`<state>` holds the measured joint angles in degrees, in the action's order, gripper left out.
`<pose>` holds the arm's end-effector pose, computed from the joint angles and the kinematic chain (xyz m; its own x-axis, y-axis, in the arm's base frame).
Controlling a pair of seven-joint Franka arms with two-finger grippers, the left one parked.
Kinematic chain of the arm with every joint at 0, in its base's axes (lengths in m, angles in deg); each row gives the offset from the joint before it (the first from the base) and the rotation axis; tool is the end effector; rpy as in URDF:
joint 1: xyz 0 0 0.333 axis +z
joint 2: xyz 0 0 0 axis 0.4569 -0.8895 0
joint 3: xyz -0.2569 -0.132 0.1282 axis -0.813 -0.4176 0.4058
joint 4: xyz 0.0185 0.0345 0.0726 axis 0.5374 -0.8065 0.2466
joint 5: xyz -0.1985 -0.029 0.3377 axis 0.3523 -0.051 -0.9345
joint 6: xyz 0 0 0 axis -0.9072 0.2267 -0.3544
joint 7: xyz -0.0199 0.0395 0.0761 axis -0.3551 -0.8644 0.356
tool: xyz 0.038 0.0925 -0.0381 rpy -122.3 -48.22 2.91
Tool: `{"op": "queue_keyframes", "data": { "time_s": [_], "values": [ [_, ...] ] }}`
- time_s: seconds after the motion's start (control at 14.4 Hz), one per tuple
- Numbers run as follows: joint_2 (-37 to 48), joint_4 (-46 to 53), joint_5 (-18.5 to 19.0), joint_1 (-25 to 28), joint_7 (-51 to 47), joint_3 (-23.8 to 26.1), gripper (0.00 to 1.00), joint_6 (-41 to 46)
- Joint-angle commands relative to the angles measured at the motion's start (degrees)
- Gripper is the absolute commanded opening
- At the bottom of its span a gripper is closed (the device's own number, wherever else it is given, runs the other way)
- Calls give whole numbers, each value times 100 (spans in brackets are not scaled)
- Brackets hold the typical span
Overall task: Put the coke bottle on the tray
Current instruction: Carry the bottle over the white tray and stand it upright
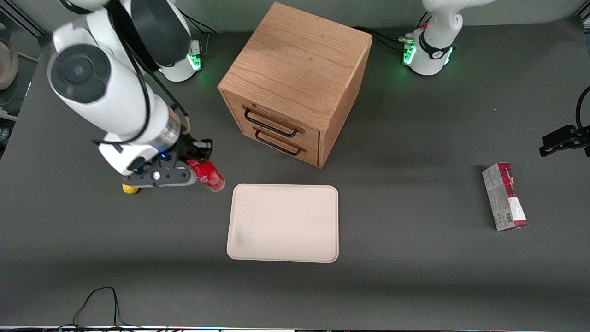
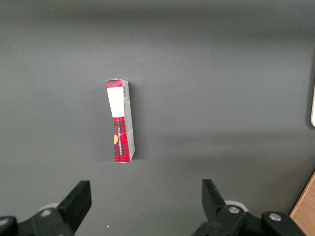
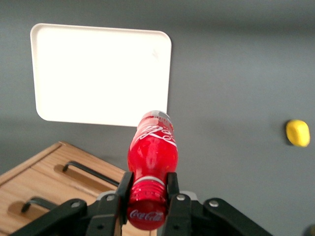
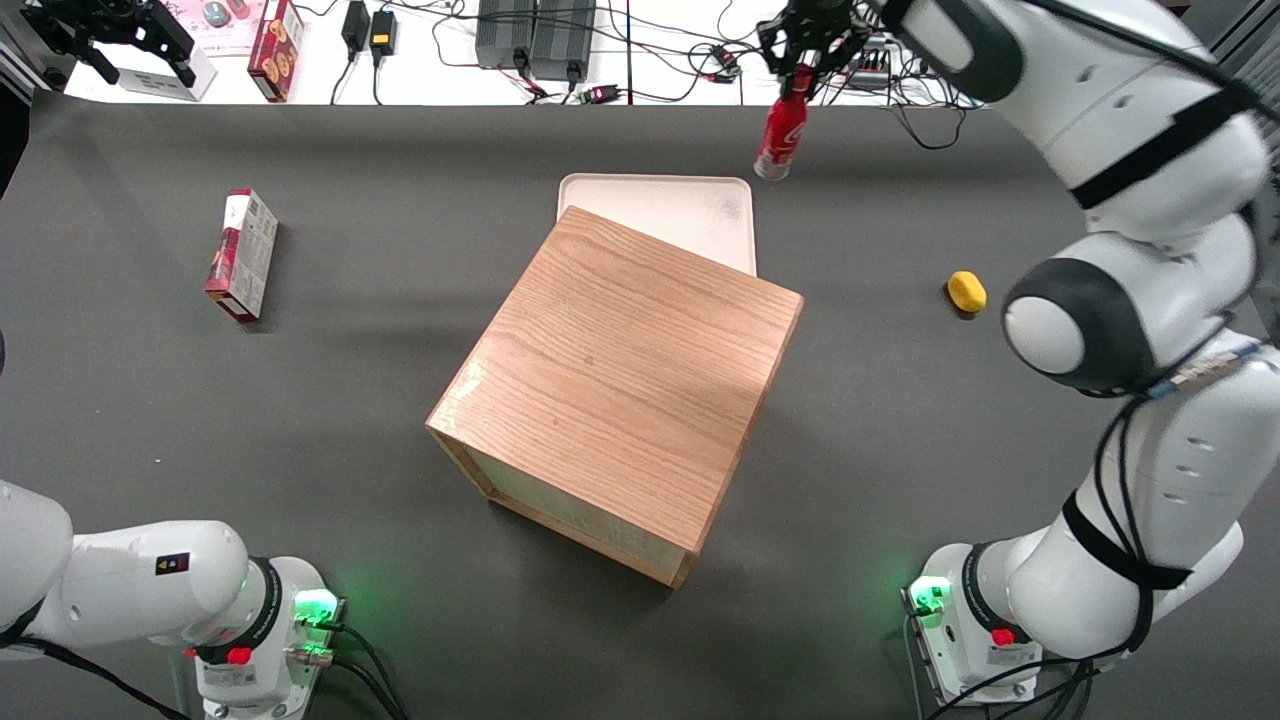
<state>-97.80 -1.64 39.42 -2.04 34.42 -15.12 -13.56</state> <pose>0.6199 0.2988 0.5723 0.9969 0.0152 -0.0772 0.0157 -0.9999 0.0053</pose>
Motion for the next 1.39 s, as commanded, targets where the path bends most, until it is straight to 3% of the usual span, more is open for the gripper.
{"op": "queue_keyframes", "data": {
  "time_s": [0.0,0.35,1.32],
  "values": [
    [-306,573,-45,42,-135,34,0,3],
    [-569,564,157,33,-65,16,0,-208],
    [-2160,485,167,-28,-91,-19,0,-1570]
  ]
}}
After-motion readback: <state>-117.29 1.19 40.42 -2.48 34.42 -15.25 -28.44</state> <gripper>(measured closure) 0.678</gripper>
